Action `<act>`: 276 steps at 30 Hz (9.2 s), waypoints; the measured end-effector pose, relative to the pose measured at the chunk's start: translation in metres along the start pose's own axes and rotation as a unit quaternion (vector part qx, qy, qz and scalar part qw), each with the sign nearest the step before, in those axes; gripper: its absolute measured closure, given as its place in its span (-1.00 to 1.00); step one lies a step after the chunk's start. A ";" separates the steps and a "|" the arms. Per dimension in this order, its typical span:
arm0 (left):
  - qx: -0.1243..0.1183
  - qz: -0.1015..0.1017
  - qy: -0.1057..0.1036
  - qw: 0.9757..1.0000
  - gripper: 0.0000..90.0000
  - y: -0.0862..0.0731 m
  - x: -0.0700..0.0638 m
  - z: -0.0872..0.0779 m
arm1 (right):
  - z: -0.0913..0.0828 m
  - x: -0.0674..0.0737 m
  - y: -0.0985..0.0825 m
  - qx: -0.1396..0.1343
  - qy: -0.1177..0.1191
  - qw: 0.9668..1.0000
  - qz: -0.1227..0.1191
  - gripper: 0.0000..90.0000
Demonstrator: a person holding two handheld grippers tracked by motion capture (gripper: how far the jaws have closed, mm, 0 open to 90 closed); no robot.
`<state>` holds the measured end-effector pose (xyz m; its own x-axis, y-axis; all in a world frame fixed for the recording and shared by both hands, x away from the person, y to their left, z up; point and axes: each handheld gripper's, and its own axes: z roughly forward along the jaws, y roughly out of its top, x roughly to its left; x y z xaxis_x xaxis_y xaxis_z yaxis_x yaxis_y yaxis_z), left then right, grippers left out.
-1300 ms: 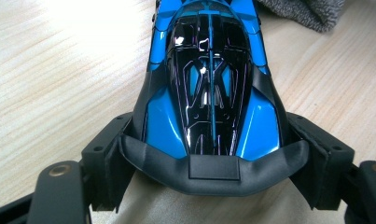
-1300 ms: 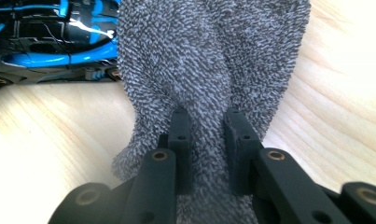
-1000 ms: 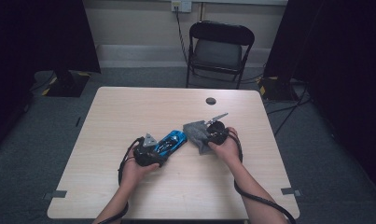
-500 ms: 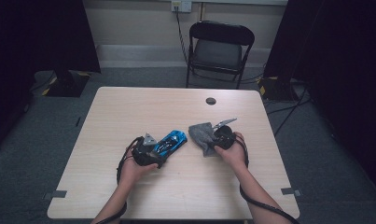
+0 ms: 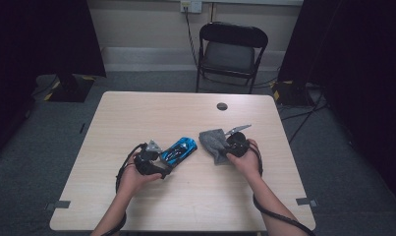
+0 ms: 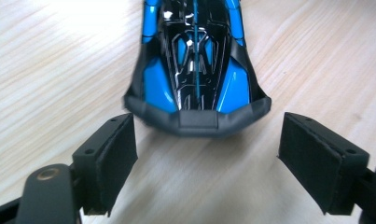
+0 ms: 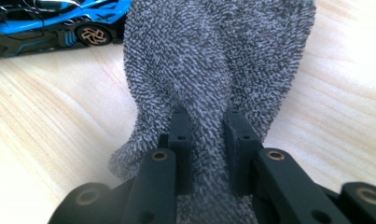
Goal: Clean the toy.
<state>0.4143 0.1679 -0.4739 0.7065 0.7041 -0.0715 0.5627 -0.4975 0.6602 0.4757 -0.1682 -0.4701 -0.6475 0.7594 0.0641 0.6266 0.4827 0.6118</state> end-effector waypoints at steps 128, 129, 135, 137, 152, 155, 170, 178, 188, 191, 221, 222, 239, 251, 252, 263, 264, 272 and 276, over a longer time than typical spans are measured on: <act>-0.038 0.039 -0.005 0.999 0.09 0.063 0.007 0.052 | 0.014 0.081 0.008 0.017 0.062 0.997 -0.047 0.65; -0.038 0.038 -0.005 0.999 0.09 0.063 0.007 0.052 | 0.015 0.083 0.008 0.017 0.066 0.996 -0.048 0.65; -0.040 0.035 -0.005 0.999 0.09 0.062 0.007 0.051 | 0.017 0.096 0.009 0.014 0.091 0.994 -0.050 0.65; -0.040 0.035 -0.006 0.999 0.09 0.062 0.007 0.050 | 0.018 0.100 0.009 0.010 0.101 0.994 -0.049 0.66; -0.046 0.032 -0.004 0.998 0.10 0.060 0.006 0.050 | 0.020 0.112 0.007 0.007 0.153 0.987 -0.047 0.68; -0.046 0.031 -0.004 0.998 0.10 0.060 0.006 0.051 | 0.021 0.115 0.007 0.007 0.159 0.986 -0.050 0.68; -0.050 0.031 -0.002 0.998 0.10 0.059 0.006 0.051 | 0.022 0.145 0.003 0.014 0.196 0.976 -0.092 0.69; -0.050 0.031 -0.003 0.998 0.10 0.059 0.006 0.050 | 0.020 0.148 0.000 0.015 0.215 0.971 -0.106 0.69; -0.051 0.029 -0.002 0.998 0.10 0.058 0.006 0.050 | 0.010 0.150 -0.010 0.021 0.233 0.962 -0.139 0.69; -0.048 0.031 -0.002 0.998 0.10 0.058 0.006 0.050 | 0.006 0.148 -0.014 0.023 0.234 0.960 -0.149 0.69; -0.050 0.031 -0.003 0.998 0.10 0.058 0.006 0.050 | -0.053 0.049 -0.014 -0.032 0.140 0.987 -0.068 0.70; -0.051 0.031 -0.003 0.998 0.10 0.058 0.006 0.050 | -0.054 0.046 -0.013 -0.033 0.136 0.988 -0.064 0.70; -0.056 0.031 0.000 0.998 0.10 0.057 0.005 0.050 | -0.027 0.018 0.000 -0.034 0.057 0.998 0.009 0.70; -0.058 0.032 0.000 0.998 0.10 0.056 0.005 0.050 | 0.000 0.023 0.010 -0.012 0.014 1.000 0.022 0.69; -0.058 0.032 0.000 0.998 0.10 0.056 0.005 0.050 | 0.002 0.025 0.010 -0.011 0.014 1.000 0.022 0.69; -0.058 0.032 0.001 0.998 0.10 0.056 0.005 0.050 | 0.010 0.041 0.009 0.004 0.012 1.000 -0.007 0.69; -0.059 0.031 0.000 0.998 0.10 0.056 0.005 0.050 | 0.010 0.042 0.009 0.004 0.014 1.000 -0.008 0.69; -0.056 0.034 0.002 0.998 0.10 0.056 0.005 0.050 | 0.011 0.052 0.010 0.011 0.035 0.999 -0.022 0.69; -0.057 0.034 0.002 0.998 0.10 0.056 0.005 0.050 | 0.011 0.056 0.009 0.011 0.051 0.998 -0.024 0.69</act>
<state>0.4709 0.1180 -0.4746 0.7390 0.6733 -0.0215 0.4619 -0.4833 0.7437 0.4502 -0.1168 -0.4701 -0.7167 0.6876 0.1165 0.6034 0.5276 0.5979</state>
